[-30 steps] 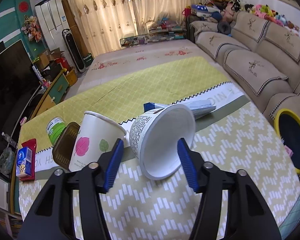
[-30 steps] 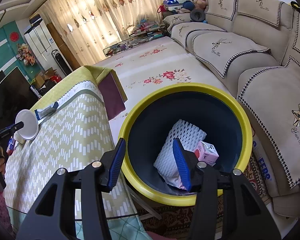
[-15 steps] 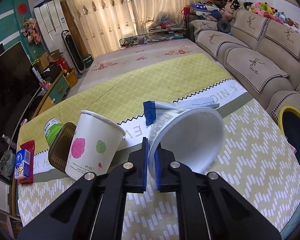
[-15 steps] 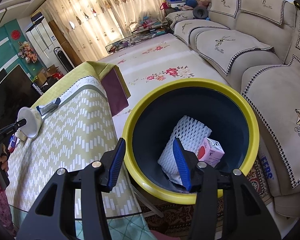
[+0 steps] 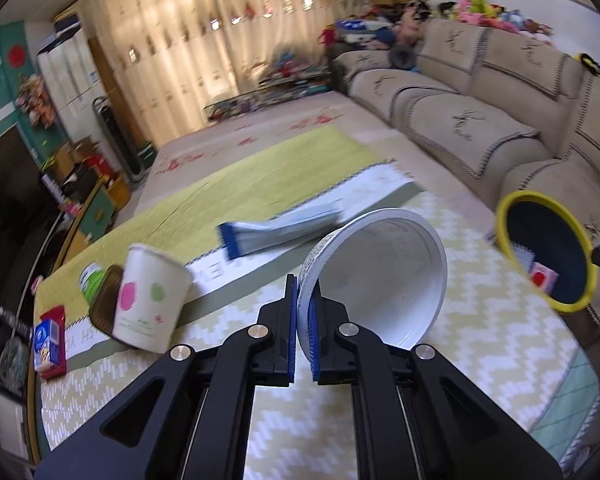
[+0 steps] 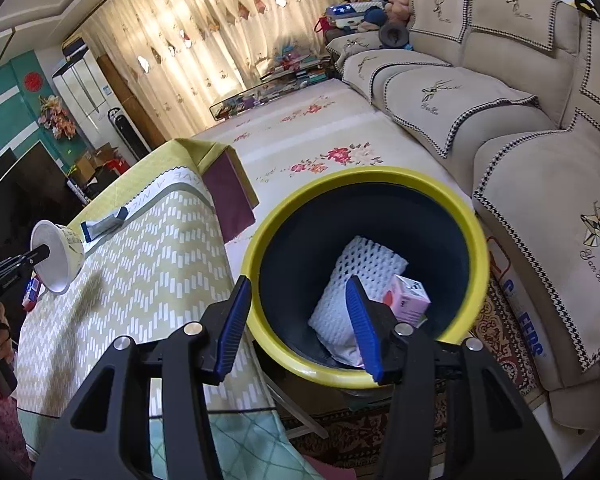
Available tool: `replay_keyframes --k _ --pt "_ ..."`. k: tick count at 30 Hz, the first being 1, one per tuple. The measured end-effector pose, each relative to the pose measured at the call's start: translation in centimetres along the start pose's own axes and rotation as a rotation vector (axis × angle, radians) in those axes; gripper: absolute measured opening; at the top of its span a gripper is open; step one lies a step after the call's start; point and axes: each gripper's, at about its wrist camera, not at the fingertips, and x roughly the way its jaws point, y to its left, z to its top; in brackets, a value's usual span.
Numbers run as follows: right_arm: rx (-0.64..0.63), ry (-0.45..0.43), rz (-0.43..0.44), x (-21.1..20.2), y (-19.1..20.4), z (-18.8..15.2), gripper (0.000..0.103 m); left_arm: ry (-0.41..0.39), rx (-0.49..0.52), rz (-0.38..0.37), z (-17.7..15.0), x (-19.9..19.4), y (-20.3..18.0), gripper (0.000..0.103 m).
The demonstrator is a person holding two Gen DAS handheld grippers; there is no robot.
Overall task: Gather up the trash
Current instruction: 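Carry the paper bowl with the left gripper into the bin and release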
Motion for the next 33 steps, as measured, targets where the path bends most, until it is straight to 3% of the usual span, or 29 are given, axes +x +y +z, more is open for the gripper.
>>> replay_keyframes --k 12,18,25,28,30,33 --pt "0.096 -0.069 -0.058 -3.9 -5.5 -0.9 0.048 -0.032 0.143 -0.219 4.0 -1.2 -12.9 0.006" --pt "0.152 -0.098 -0.094 -5.7 -8.7 -1.6 0.049 0.002 0.233 -0.327 6.1 0.7 -21.5 0.006" --pt "0.202 -0.107 -0.123 -6.8 -11.2 -2.6 0.053 0.073 0.283 -0.368 6.9 4.8 -29.1 0.007" --pt "0.213 -0.102 -0.126 -6.7 -11.7 -2.9 0.053 0.105 0.269 -0.38 7.0 6.7 -30.8 0.02" --pt "0.215 -0.096 -0.124 -6.5 -11.9 -3.0 0.054 0.11 0.246 -0.382 6.9 7.1 -30.8 0.044" --pt "0.207 -0.082 -0.114 -5.9 -11.6 -3.0 0.054 0.077 0.234 -0.374 6.5 5.8 -29.2 0.057"
